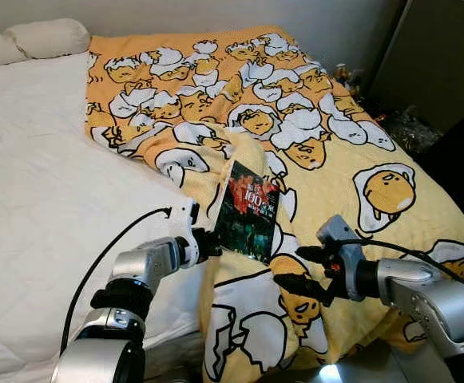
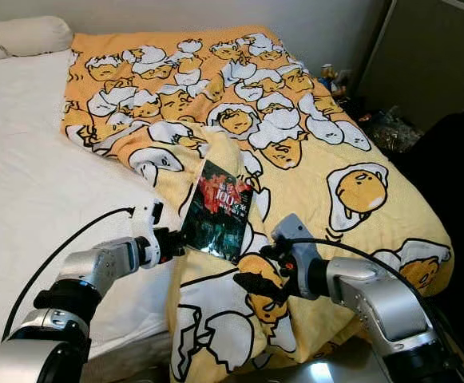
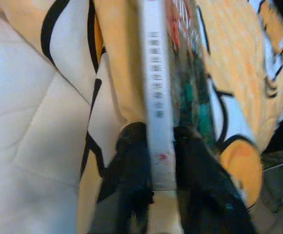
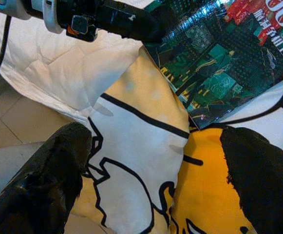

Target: Clean up the room

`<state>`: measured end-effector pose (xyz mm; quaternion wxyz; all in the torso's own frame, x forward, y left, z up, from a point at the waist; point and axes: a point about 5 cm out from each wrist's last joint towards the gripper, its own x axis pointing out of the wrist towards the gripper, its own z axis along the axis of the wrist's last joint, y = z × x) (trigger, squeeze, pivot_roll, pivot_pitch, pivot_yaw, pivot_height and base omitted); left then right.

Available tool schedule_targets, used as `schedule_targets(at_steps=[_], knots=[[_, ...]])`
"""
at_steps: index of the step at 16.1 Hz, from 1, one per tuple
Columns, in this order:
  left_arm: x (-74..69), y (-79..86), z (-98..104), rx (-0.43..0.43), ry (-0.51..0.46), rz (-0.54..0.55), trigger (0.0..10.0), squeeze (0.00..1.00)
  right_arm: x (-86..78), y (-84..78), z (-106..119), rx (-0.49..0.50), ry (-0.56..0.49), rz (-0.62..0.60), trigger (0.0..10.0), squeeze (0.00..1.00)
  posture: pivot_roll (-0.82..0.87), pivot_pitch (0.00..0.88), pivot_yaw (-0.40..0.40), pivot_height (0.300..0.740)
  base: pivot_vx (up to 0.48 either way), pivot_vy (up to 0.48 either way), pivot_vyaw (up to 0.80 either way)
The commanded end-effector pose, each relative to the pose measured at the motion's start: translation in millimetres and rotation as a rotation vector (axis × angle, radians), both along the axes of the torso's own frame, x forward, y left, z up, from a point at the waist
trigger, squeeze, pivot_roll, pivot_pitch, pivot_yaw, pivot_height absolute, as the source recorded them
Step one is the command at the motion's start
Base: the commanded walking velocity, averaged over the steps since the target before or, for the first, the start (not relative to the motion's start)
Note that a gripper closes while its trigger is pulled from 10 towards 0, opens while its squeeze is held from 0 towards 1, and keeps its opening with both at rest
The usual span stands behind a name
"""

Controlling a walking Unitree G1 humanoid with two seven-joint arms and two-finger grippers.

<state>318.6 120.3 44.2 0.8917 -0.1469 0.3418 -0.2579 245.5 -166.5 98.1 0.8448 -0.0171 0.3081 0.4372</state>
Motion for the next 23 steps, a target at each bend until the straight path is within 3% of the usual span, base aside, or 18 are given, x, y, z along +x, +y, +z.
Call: schedule_targets(at_steps=[1, 2, 3, 5, 10, 13, 14, 15, 16, 17, 19, 21, 23], knots=[[0.1, 3.2, -3, 0.085, -0.007, -0.008, 10.0, 0.96, -1.3, -0.7, 1, -0.015, -0.01, 0.011, 10.0, 0.0, -0.19, 0.0, 0.038, 0.74, 0.0, 0.0, 0.0], [1.0, 5.5, -4, 0.113, -0.027, 0.002, 10.0, 0.1, -1.7, 0.0, 1, -0.015, -0.01, 0.013, 10.0, 0.0, -0.19, 0.0, 0.039, 0.74, 0.0, 0.0, 0.0], [2.7, 6.5, -1, 0.087, -0.053, 0.016, 10.0, 0.0, -2.1, 0.9, 1, -0.012, -0.009, 0.015, 10.0, 0.0, -0.2, 0.0, 0.042, 0.74, 0.0, 0.0, 0.0], [4.2, 7.5, 2, 0.029, -0.056, 0.035, 10.0, 0.0, -3.1, 0.8, 0, -0.013, -0.007, 0.017, 10.0, 0.0, -0.2, 0.0, 0.044, 0.74, 0.0, 0.0, 0.0], [5.1, 4.2, 6, 0.027, -0.124, -0.015, 10.0, 0.0, -3.4, 0.4, 1, -0.015, -0.005, 0.021, 10.0, 0.0, -0.2, 0.0, 0.045, 0.74, 0.0, 0.0, 0.0], [3.0, 3.1, 4, 0.085, -0.143, -0.071, 10.0, 0.0, -3.4, 0.1, 1, -0.017, -0.004, 0.021, 10.0, 0.0, -0.2, 0.0, 0.043, 0.74, 0.0, 0.0, 0.0], [3.4, 3.2, 4, 0.077, -0.143, -0.06, 9.1, 0.0, -3.3, -0.2, 2, -0.017, -0.004, 0.021, 10.0, 0.0, -0.2, 0.0, 0.043, 0.74, 0.0, 0.0, 0.0], [3.8, 3.2, 4, 0.075, -0.148, -0.057, 6.1, 0.0, -3.4, -0.3, 2, -0.017, -0.003, 0.021, 10.0, 0.0, -0.2, 0.0, 0.043, 0.74, 0.0, 0.0, 0.0], [5.1, 3.8, 6, 0.072, -0.162, -0.048, 2.3, 0.0, -3.3, -0.4, 2, -0.017, -0.003, 0.021, 10.0, 0.0, -0.2, 0.0, 0.044, 0.74, 0.0, 0.0, 0.0], [7.7, 3.9, 11, 0.051, -0.204, -0.039, 1.2, 0.0, -3.2, -0.5, 2, -0.017, -0.003, 0.021, 10.0, 0.0, -0.19, 0.0, 0.043, 0.74, 0.0, 0.0, 0.0], [11.8, 3.1, 20, -0.001, -0.277, -0.027, 0.0, 0.0, -3.0, -1.0, 2, -0.018, -0.003, 0.021, 10.0, 0.0, -0.19, 0.0, 0.042, 0.74, 0.0, 0.0, 0.0], [13.5, -0.4, 33, -0.056, -0.373, -0.046, 0.0, 0.0, -2.8, -1.1, 1, -0.019, -0.001, 0.021, 10.0, 0.0, -0.19, 0.0, 0.041, 0.74, 0.0, 0.0, 0.0], [12.7, -2.7, 36, -0.045, -0.421, -0.072, 0.0, 0.0, -2.9, -1.2, 1, -0.02, -0.001, 0.021, 10.0, 0.0, -0.19, 0.0, 0.041, 0.74, 0.0, 0.0, 0.0]])
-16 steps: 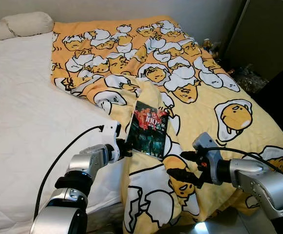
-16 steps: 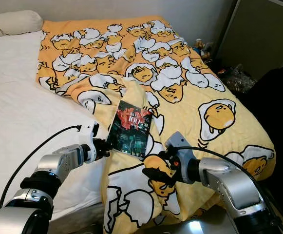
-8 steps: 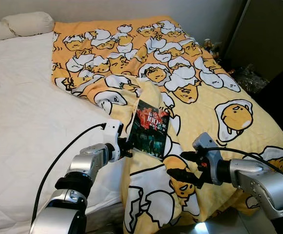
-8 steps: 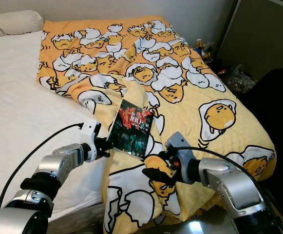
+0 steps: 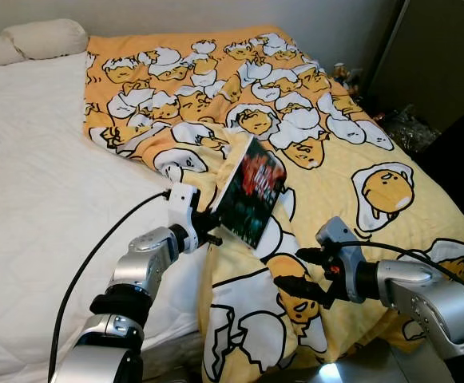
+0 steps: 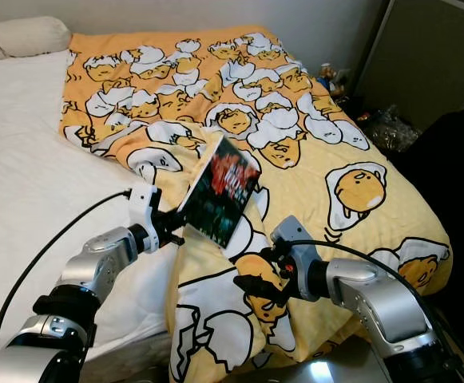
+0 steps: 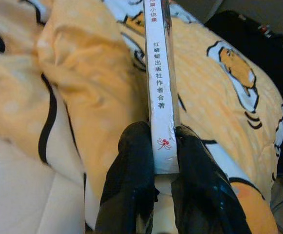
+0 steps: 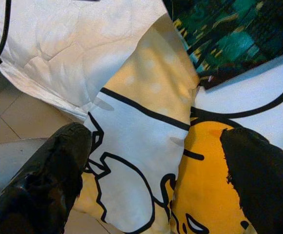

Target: Clean up the room

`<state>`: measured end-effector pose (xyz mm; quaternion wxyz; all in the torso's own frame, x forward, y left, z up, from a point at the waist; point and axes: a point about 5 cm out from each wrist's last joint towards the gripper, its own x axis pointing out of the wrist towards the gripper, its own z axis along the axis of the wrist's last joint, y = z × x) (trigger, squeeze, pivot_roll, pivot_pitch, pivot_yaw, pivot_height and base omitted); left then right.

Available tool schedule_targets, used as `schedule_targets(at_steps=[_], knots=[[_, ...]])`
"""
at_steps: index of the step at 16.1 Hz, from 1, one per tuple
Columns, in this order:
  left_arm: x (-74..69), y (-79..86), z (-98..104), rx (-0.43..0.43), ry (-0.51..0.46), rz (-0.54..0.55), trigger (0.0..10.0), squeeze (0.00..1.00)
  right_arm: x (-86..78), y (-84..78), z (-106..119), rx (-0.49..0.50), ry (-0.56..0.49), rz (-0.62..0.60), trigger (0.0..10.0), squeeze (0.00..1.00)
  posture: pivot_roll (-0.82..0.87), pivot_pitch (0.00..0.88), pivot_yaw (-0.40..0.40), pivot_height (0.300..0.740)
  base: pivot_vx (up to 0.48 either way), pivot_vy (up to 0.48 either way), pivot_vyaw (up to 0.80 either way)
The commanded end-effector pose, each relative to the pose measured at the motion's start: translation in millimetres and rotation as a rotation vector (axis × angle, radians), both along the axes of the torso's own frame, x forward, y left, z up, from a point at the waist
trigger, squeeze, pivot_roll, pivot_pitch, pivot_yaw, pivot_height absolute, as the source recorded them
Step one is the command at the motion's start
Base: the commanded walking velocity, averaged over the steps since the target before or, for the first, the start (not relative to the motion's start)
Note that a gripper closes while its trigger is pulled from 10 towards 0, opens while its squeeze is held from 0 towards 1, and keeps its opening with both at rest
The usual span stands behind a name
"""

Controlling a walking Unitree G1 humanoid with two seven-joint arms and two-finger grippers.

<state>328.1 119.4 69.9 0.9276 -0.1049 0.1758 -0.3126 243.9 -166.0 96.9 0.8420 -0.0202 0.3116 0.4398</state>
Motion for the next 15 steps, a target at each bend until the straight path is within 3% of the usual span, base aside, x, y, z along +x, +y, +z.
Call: schedule_targets(at_steps=[1, 4, 6, 9, 11, 12, 13, 14, 15], knots=[[2.9, -3.0, 12, -0.012, -0.073, -0.016, 0.0, 0.0, -1.2, -1.9, 2, -0.013, -0.006, 0.012, 10.0, 0.0, -0.19, 0.0, 0.041, 0.74, 0.0, 0.0, 0.0], [11.1, 0.4, 25, -0.218, -0.033, 0.101, 0.0, 0.0, -0.4, -3.1, 2, -0.014, -0.01, 0.005, 10.0, 0.0, -0.19, 0.0, 0.042, 0.74, 0.0, 0.0, 0.0], [19.3, 3.8, 46, -0.361, -0.033, 0.169, 0.0, 0.0, 8.8, -4.1, 6, 0.018, -0.049, -0.065, 10.0, 0.0, -0.17, 0.0, 0.028, 0.74, 0.0, 0.0, 0.0], [24.8, 1.6, 59, -0.354, -0.038, 0.197, 0.0, 0.0, 17.9, -5.2, 10, 0.04, -0.105, -0.148, 10.0, 0.0, -0.17, 0.0, 0.026, 0.74, 0.0, 0.0, 0.0], [31.6, 1.4, 72, -0.333, -0.036, 0.25, 0.0, 0.0, 33.0, -5.3, 15, 0.066, -0.19, -0.304, 10.0, 0.0, -0.16, 0.0, 0.043, 0.74, 0.0, 0.0, 0.0], [32.3, 1.2, 75, -0.339, -0.036, 0.254, 0.0, 0.0, 36.0, -5.1, 17, 0.086, -0.201, -0.34, 10.0, 0.38, -0.16, 0.0, 0.043, 0.74, 0.0, 0.0, 0.0], [36.2, -1.3, 90, -0.368, -0.056, 0.265, 0.0, 0.0, 44.9, -3.9, 28, 0.202, -0.215, -0.44, 10.0, 1.0, -0.16, 0.0, 0.063, 0.74, 0.0, 0.0, 0.0], [40.5, -3.7, 102, -0.392, -0.074, 0.272, 0.0, 0.0, 55.7, 1.6, 44, 0.408, -0.199, -0.548, 10.0, 1.0, -0.17, 0.0, 0.092, 0.74, 0.0, 0.0, 0.0], [40.8, -3.7, 102, -0.392, -0.075, 0.272, 0.0, 0.0, 57.0, 3.6, 46, 0.442, -0.192, -0.559, 10.0, 1.0, -0.17, 0.0, 0.097, 0.74, 0.0, 0.0, 0.0]])
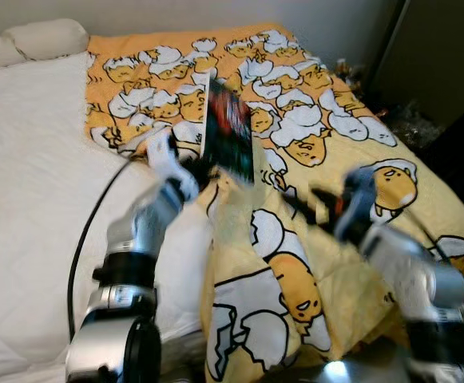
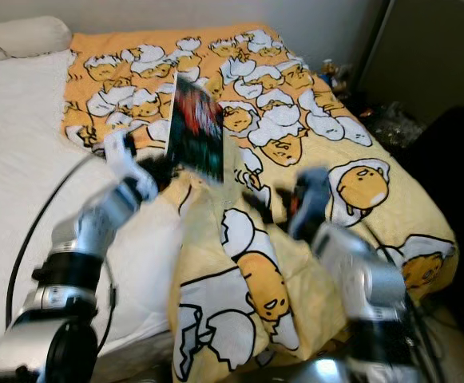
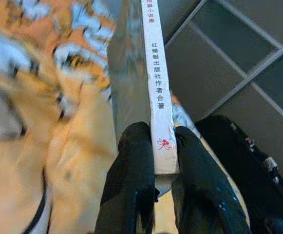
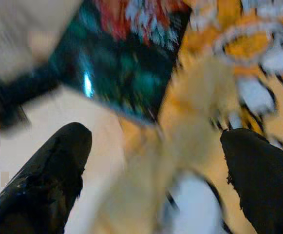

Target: Clean up the room

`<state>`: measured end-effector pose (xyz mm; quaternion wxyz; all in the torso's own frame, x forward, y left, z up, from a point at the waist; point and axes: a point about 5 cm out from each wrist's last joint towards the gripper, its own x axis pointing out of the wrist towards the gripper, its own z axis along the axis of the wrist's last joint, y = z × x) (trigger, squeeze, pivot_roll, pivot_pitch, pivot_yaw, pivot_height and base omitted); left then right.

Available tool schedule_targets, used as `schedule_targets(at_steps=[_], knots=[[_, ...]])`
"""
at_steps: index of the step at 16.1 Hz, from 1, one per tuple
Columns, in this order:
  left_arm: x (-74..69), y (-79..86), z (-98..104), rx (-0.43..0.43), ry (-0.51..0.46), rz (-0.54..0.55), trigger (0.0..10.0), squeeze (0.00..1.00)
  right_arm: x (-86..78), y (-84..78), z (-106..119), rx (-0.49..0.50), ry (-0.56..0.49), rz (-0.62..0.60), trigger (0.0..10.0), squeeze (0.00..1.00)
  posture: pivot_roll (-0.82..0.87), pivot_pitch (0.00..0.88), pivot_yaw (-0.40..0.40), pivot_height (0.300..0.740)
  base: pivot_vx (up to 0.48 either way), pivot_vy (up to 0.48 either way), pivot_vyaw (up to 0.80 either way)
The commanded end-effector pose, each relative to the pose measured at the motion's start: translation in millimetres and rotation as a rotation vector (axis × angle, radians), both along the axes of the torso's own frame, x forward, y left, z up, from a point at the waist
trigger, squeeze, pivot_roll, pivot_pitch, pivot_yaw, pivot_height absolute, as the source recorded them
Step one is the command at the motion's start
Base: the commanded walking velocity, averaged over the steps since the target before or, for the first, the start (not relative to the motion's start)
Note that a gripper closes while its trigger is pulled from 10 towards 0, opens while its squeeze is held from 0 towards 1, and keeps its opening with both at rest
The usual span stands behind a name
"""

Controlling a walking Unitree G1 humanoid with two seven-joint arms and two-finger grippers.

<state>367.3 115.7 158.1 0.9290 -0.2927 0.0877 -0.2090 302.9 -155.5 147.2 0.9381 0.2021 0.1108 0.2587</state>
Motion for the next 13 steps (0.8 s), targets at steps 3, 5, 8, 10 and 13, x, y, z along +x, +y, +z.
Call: schedule_targets(at_steps=[3, 5, 8, 10, 13], knots=[[8.7, -3.3, 27, -0.1, -0.079, 0.053, 0.0, 0.0, 4.1, 22.3, 0, 0.213, 0.052, 0.038, 10.0, 1.0, -0.17, 0.0, 0.136, 0.74, 0.0, 0.0, 0.0], [6.6, -10.5, 35, -0.189, -0.092, 0.029, 0.0, 0.0, 5.2, 41.1, 1, 0.367, 0.103, 0.086, 10.0, 1.0, -0.15, 0.0, 0.137, 0.74, 0.0, 0.0, 0.0], [-1.2, -15.4, 41, -0.371, -0.072, -0.017, 0.0, 0.0, 6.6, 60.3, 7, 0.544, 0.138, 0.16, 10.0, 1.0, -0.13, 0.0, 0.141, 0.74, 0.0, 0.0, 0.0], [-9.6, -22.6, 43, -0.409, -0.086, -0.104, 0.0, 0.0, 13.2, 62.5, 14, 0.653, 0.148, 0.154, 10.0, 1.0, -0.11, 0.0, 0.13, 0.74, 0.0, 0.0, 0.0], [-20.6, -24.4, 37, -0.43, -0.064, -0.157, 0.0, 0.0, 26.2, 52.0, 23, 0.838, 0.13, 0.098, 10.0, 0.12, -0.09, 0.0, 0.1, 0.74, 0.0, 0.0, 0.0]])
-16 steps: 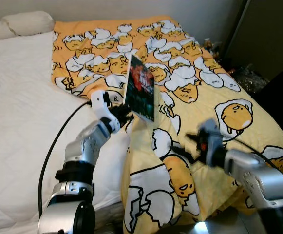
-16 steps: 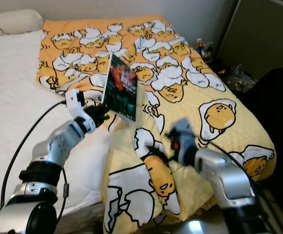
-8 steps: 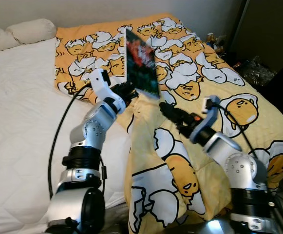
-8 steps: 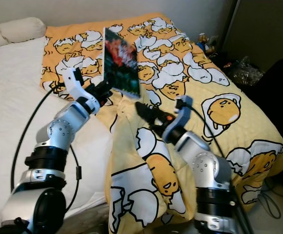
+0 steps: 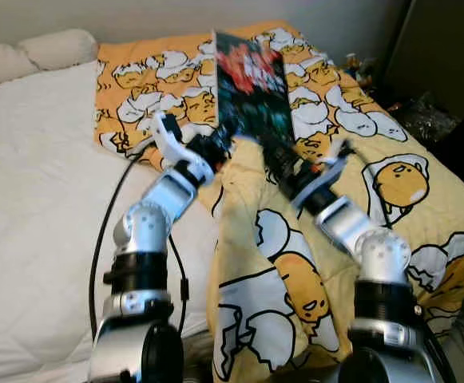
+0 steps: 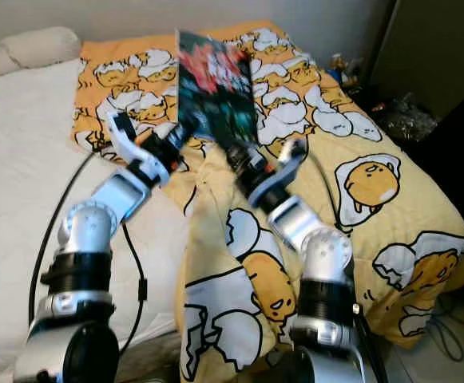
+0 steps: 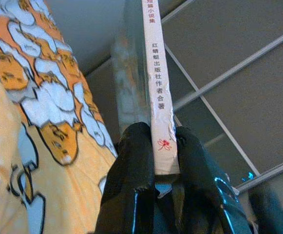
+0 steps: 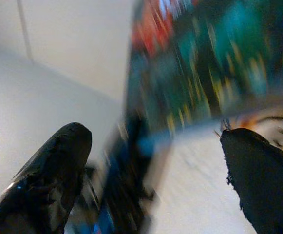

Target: Clean up the room

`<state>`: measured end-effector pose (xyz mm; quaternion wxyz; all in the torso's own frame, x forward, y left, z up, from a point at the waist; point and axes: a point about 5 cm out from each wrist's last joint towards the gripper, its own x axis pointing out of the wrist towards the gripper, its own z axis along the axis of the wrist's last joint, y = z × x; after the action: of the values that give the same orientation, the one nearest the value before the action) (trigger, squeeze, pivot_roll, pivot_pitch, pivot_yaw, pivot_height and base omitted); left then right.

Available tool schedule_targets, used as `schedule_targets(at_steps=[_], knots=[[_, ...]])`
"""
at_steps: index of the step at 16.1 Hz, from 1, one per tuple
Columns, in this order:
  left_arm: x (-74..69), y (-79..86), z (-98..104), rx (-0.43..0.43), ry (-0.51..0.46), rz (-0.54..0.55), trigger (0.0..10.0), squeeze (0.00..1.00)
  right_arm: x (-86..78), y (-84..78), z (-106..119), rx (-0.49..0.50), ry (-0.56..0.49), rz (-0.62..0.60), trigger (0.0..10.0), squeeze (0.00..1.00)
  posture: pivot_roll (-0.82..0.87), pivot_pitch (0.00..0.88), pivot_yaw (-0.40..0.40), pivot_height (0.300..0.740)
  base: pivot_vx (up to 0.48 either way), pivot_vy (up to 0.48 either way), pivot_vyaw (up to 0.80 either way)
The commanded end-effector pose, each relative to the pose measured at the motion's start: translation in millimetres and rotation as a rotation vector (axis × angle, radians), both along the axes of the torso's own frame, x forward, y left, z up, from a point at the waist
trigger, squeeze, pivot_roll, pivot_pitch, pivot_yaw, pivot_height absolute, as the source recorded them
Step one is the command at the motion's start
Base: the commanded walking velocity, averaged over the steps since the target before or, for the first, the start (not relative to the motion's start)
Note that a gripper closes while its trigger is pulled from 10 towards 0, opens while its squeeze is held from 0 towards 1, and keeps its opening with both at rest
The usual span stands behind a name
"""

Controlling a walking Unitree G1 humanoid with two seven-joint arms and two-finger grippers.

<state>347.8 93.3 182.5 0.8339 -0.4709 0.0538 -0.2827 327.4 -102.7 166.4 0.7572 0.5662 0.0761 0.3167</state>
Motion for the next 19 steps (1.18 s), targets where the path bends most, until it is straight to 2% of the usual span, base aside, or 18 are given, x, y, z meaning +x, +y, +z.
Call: schedule_targets(at_steps=[1, 2, 4, 7, 10, 11, 14, 19], knots=[[-3.3, -1.5, 11, -0.018, -0.044, -0.026, 0.0, 0.0, 3.6, -2.9, 6, 0.062, -0.008, -0.025, 10.0, 0.0, -0.09, 0.0, 0.096, 0.74, 0.0, 0.0, 0.0], [-7.1, -3.1, 6, -0.029, -0.019, -0.037, 0.0, 0.0, 6.4, -6.4, 11, 0.105, -0.029, -0.018, 10.0, 0.0, -0.09, 0.0, 0.088, 0.74, 0.0, 0.0, 0.0], [-11.2, -7.3, 1, -0.038, 0.001, -0.053, 0.0, 0.0, 10.5, -9.6, 14, 0.118, -0.029, -0.003, 10.0, 0.0, -0.09, 0.0, 0.08, 0.74, 0.0, 0.0, 0.0], [-10.9, -7.8, 3, -0.061, 0.002, -0.046, 0.0, 0.0, 12.7, -14.0, 15, 0.131, -0.021, -0.004, 10.0, 0.0, -0.1, 0.0, 0.084, 0.74, 0.0, 0.0, 0.0], [-10.7, -7.6, 3, -0.104, 0.022, -0.042, 0.0, 0.0, 14.3, -23.3, 16, 0.188, -0.024, -0.037, 10.0, 0.0, -0.11, 0.0, 0.091, 0.74, 0.0, 0.0, 0.0], [-8.3, -1.1, 6, -0.188, 0.04, -0.013, 0.0, 0.0, 10.5, -21.0, 12, 0.154, -0.018, -0.011, 10.0, 0.0, -0.11, 0.0, 0.094, 0.74, 0.0, 0.0, 0.0], [-2.7, -0.3, 10, -0.197, 0.034, -0.016, 0.0, 0.0, 2.2, -14.1, 6, 0.117, -0.029, 0.032, 10.0, 0.0, -0.12, 0.0, 0.095, 0.74, 0.0, 0.0, 0.0], [-1.5, -6.8, 11, -0.219, 0.041, -0.042, 0.0, 0.0, 2.4, -11.6, 3, 0.067, -0.028, 0.04, 10.0, 0.0, -0.11, 0.0, 0.09, 0.74, 0.0, 0.0, 0.0]])
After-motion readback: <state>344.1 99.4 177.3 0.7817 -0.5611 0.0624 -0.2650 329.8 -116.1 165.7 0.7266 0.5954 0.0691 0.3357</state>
